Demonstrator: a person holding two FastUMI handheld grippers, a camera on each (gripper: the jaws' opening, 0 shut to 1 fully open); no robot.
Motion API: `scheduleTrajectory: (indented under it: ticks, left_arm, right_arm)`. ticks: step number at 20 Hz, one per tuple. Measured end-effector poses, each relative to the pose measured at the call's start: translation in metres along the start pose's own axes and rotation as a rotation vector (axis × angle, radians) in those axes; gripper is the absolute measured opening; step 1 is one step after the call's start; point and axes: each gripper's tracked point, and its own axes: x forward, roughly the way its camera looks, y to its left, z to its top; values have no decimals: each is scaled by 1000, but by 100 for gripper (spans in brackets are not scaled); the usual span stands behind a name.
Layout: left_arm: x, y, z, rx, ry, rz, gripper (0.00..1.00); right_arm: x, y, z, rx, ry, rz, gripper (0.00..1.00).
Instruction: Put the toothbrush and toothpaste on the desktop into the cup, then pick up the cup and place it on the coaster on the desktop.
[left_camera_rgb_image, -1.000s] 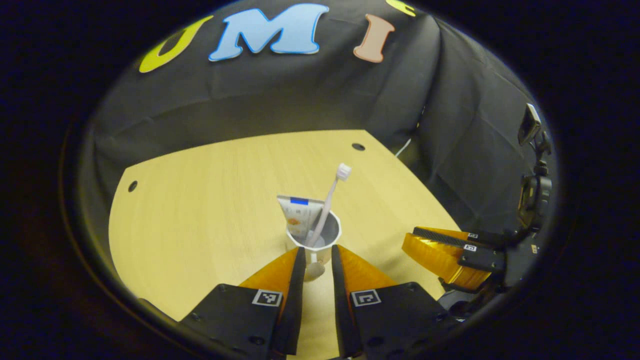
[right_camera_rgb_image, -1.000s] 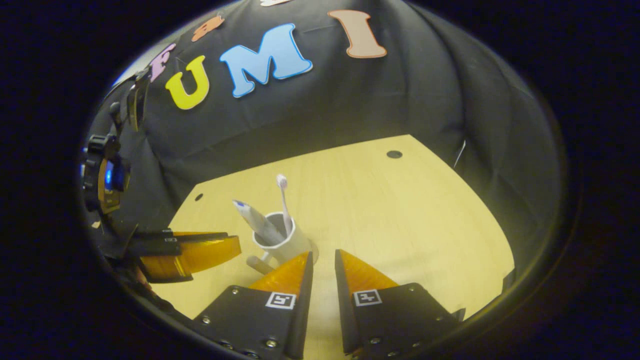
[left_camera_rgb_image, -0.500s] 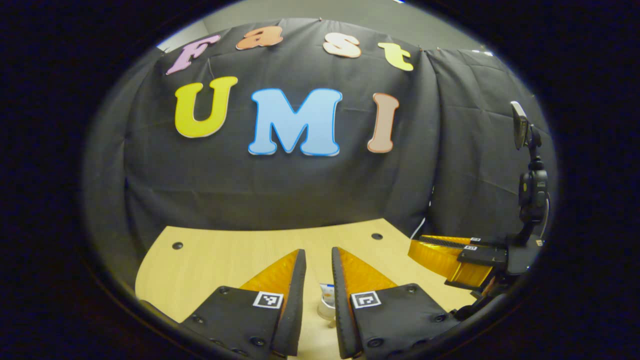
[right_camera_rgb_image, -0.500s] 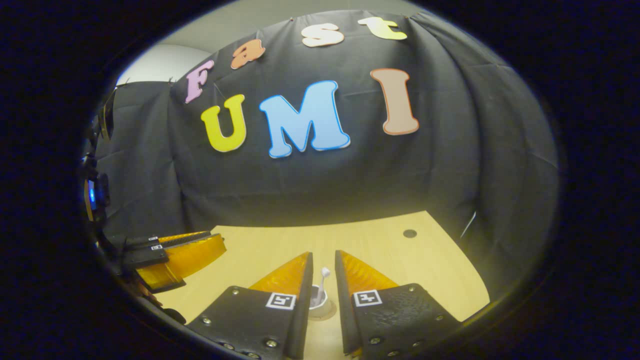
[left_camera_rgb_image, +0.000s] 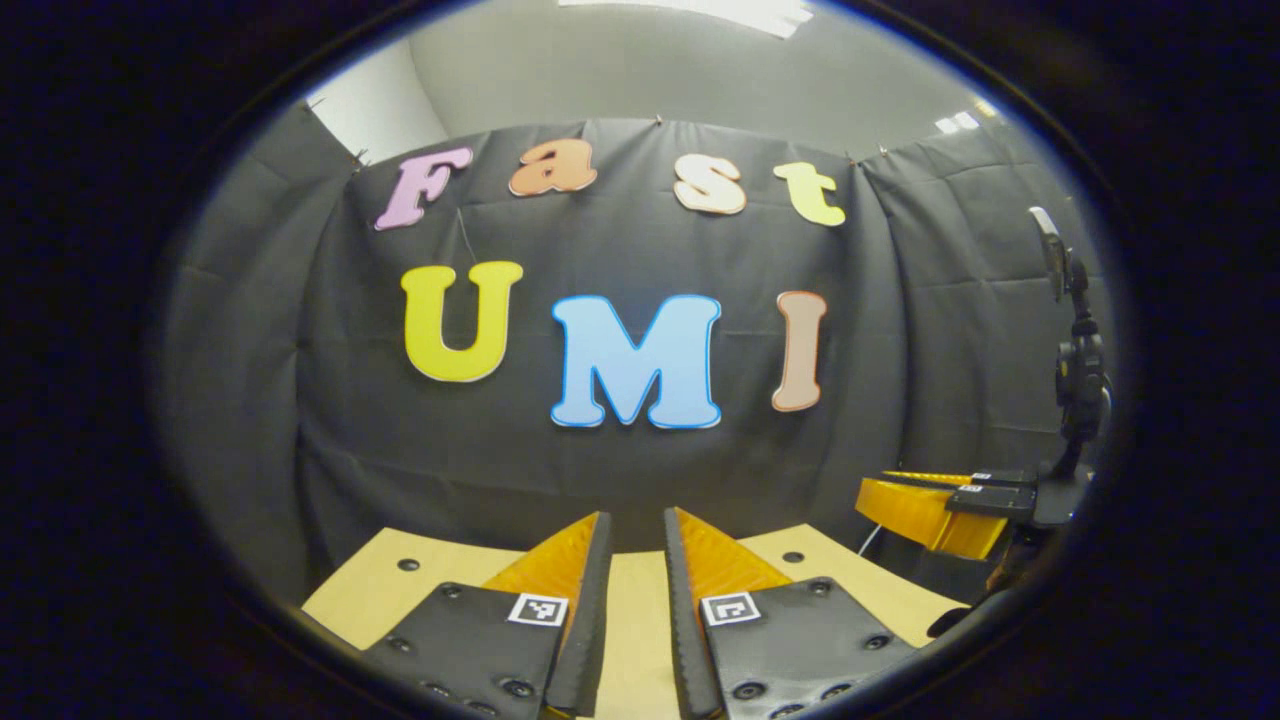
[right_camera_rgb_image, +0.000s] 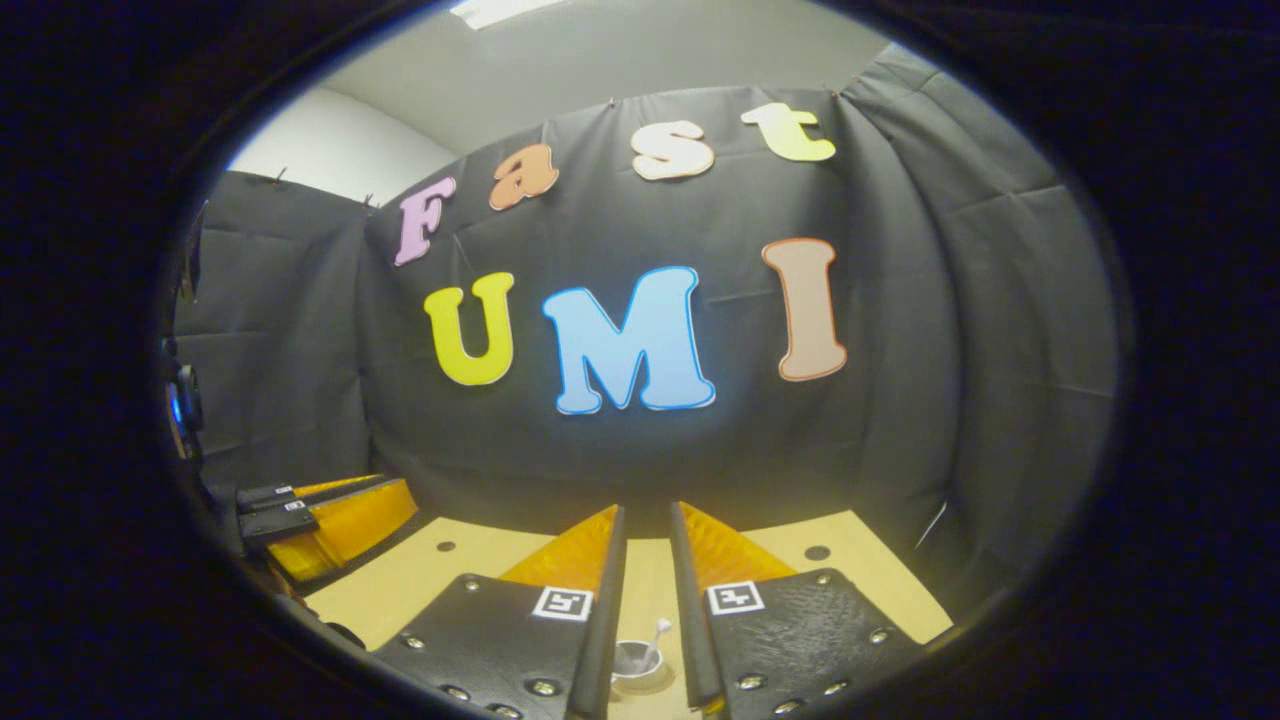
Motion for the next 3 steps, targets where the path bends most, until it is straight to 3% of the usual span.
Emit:
scheduleTrajectory:
  ticks: [3]
  left_arm:
    - [6,-1,-1,3,-14,-2,31]
  right_arm:
    - [-3,0,6,-14,-18,-12,27]
